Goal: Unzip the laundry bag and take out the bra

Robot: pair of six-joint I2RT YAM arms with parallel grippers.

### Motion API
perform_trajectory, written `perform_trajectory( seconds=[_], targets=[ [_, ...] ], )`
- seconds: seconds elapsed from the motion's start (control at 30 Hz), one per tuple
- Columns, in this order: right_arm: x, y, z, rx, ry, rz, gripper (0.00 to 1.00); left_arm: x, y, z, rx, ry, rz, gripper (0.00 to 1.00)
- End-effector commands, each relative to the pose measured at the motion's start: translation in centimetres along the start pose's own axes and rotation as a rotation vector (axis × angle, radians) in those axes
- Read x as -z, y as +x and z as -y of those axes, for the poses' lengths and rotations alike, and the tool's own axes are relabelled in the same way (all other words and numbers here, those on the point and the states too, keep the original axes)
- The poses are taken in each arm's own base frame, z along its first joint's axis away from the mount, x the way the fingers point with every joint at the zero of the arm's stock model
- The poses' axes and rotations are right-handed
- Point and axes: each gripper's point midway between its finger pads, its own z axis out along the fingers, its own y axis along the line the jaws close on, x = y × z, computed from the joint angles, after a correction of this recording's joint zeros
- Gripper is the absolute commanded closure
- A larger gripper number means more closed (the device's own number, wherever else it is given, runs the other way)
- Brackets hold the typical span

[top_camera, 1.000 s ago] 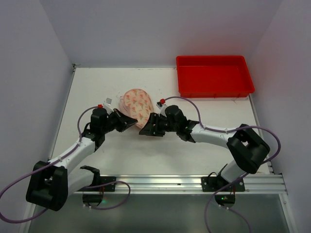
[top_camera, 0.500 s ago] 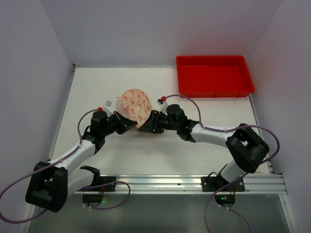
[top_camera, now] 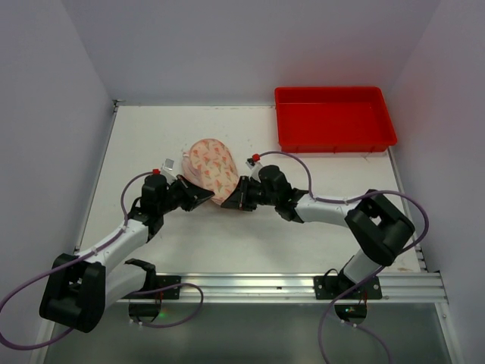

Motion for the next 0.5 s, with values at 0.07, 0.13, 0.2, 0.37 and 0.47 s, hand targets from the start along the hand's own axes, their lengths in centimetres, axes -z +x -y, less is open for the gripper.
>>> perform_trajectory(
  seconds=[0.07, 0.13, 0.2, 0.37, 0.47],
  targets=[
    [-0.5, -1.6, 0.7, 0.025, 0.024, 0.063, 0.98, 0.3, 0.0, 2.5, -0.034, 0.090, -0.005, 1.00],
    [-0.4, -1.5, 0.9, 0.044, 0.038, 0.061, 1.00, 0.3, 0.0, 2.5, -0.038, 0.086, -0.008, 1.00],
    [0.0, -1.4, 1.5, 0.057, 0.076, 0.058, 1.00, 0.2, -0.3, 2.7, -0.042, 0.085, -0.007, 1.00],
    [2.7, -1.5, 5.3, 0.108, 0.260, 0.000, 1.00, 0.0, -2.0, 2.9, -0.080, 0.077, -0.020, 1.00],
    [4.8, -1.7, 8.1, 0.115, 0.359, -0.047, 1.00, 0.3, -2.9, 3.6, -0.142, 0.074, -0.049, 1.00]
  ],
)
